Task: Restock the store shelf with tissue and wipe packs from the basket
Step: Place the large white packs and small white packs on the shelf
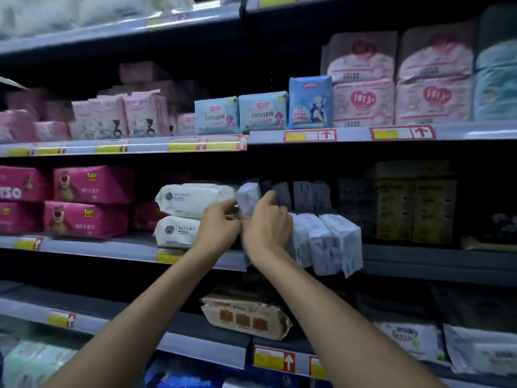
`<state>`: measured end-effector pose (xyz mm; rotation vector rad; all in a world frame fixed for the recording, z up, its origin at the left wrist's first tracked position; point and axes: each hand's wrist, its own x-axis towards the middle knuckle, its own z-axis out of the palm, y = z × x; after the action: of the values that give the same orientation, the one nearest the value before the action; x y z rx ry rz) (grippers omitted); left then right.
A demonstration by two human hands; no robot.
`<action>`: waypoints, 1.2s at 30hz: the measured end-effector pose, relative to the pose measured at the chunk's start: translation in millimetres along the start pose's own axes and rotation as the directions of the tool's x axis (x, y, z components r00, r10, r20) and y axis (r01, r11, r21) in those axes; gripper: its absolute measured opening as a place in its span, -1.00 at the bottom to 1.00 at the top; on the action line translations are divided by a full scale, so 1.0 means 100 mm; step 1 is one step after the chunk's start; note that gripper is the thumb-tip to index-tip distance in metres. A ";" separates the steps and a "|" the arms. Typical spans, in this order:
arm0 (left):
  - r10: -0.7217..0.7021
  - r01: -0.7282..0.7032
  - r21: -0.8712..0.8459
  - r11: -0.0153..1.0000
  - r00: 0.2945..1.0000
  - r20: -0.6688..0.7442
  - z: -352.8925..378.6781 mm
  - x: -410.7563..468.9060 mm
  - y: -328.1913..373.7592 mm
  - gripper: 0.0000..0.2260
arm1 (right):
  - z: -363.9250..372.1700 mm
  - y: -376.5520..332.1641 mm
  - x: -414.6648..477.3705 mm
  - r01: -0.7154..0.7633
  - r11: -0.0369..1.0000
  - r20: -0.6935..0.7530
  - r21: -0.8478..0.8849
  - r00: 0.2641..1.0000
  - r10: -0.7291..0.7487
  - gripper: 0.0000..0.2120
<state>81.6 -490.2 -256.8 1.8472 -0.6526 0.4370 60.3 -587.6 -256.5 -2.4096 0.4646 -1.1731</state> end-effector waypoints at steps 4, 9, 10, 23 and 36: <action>-0.007 0.008 -0.012 1.000 0.999 0.033 -0.02 0.01 -0.13 -0.56 | -0.01 0.09 -0.04 0.085 0.992 0.054 -0.096 0.995 -0.080 -0.49; 0.003 -0.006 0.043 0.999 0.998 0.067 0.03 -0.08 -0.13 -0.59 | -0.18 0.22 -0.09 0.158 0.984 0.114 -0.083 0.982 -0.148 -0.49; -0.003 -0.001 0.065 0.998 0.998 0.067 0.03 -0.12 -0.12 -0.60 | -0.22 0.24 -0.11 0.169 0.982 0.130 -0.081 0.979 -0.157 -0.47; -0.014 -0.089 0.569 0.817 0.985 0.175 -0.14 -0.90 -0.07 -0.19 | -1.10 0.76 -0.78 0.301 0.952 0.368 -0.057 0.893 -0.260 -0.08; 0.081 -0.369 0.659 0.655 0.902 0.424 0.40 -1.93 -0.31 -0.15 | -1.49 2.00 -1.74 0.316 0.925 0.757 -0.212 0.651 -0.049 0.18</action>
<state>-50.2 -475.3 -405.6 2.6716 -1.0871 0.5883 -184.5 -710.5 -389.2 -2.9997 0.1374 -0.0603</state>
